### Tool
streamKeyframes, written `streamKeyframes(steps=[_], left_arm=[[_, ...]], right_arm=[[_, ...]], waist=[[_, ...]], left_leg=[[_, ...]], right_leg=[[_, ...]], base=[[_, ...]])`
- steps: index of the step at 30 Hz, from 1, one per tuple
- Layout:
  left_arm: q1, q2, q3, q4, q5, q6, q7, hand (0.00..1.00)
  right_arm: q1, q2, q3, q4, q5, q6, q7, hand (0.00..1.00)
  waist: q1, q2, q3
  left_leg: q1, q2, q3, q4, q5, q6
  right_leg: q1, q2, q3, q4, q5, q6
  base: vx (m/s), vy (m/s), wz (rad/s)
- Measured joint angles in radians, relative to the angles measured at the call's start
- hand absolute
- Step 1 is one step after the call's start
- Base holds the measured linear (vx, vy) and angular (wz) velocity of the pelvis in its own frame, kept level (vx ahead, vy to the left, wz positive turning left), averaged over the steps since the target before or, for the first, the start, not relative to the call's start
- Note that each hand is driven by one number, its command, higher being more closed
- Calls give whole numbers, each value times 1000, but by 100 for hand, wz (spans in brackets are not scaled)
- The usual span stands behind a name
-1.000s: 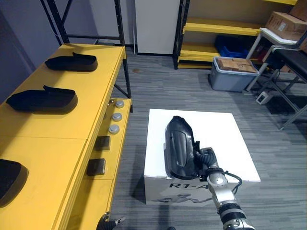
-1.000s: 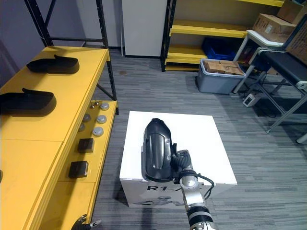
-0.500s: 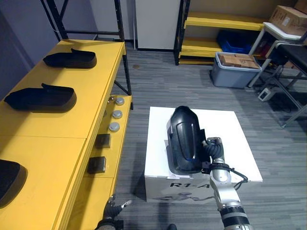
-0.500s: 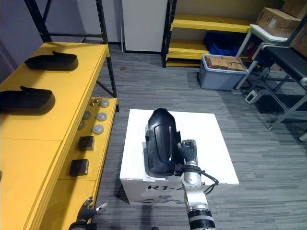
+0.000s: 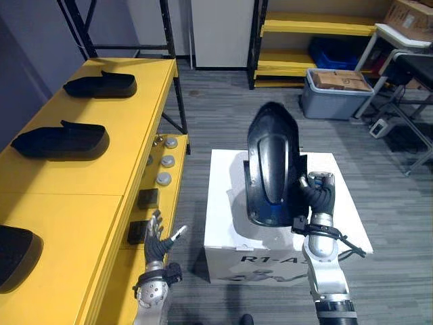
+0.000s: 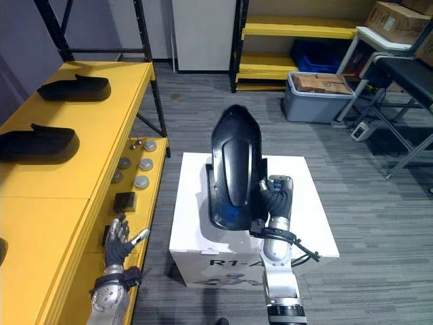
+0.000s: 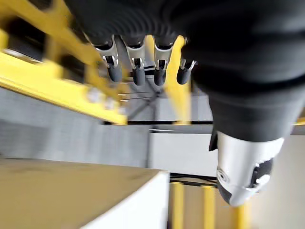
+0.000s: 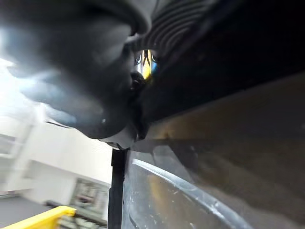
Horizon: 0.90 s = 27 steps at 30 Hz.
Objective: Walk over and take plastic housings, then place them on the shelf
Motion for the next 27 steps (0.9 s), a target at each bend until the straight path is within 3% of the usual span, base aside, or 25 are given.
streamKeyframes(steps=[8,14,23,27], left_arm=[[-50,9,-152,-97,-50,-15,-40,0],[-107,15,-234,-97,-50,-14,-42,0],[-140,23,-262,-83,-50,-10,16,0],[-149,33,-279,-36,-50,-2,48,0]], right_arm=[[-5,-11,148,-31,-125,-10,9,100],[-7,-15,244,-32,-148,-11,34,100],[-9,-19,303,-32,-148,-11,33,100],[-9,-62,332,-32,-148,-10,30,100]], waist=[[1,22,-22],[0,26,-36],[0,29,-63],[0,29,-86]], left_leg=[[0,1,6,7,-3,1],[-3,2,15,13,-6,0],[-17,2,27,24,-8,2],[-29,1,35,30,-8,2]], right_leg=[[1,1,5,0,2,-2],[-1,3,9,0,4,-5],[-17,4,25,0,14,-7],[-29,4,32,0,21,-6]], base=[[-1,6,-1],[-7,14,-3],[-8,21,-5],[-22,25,-6]])
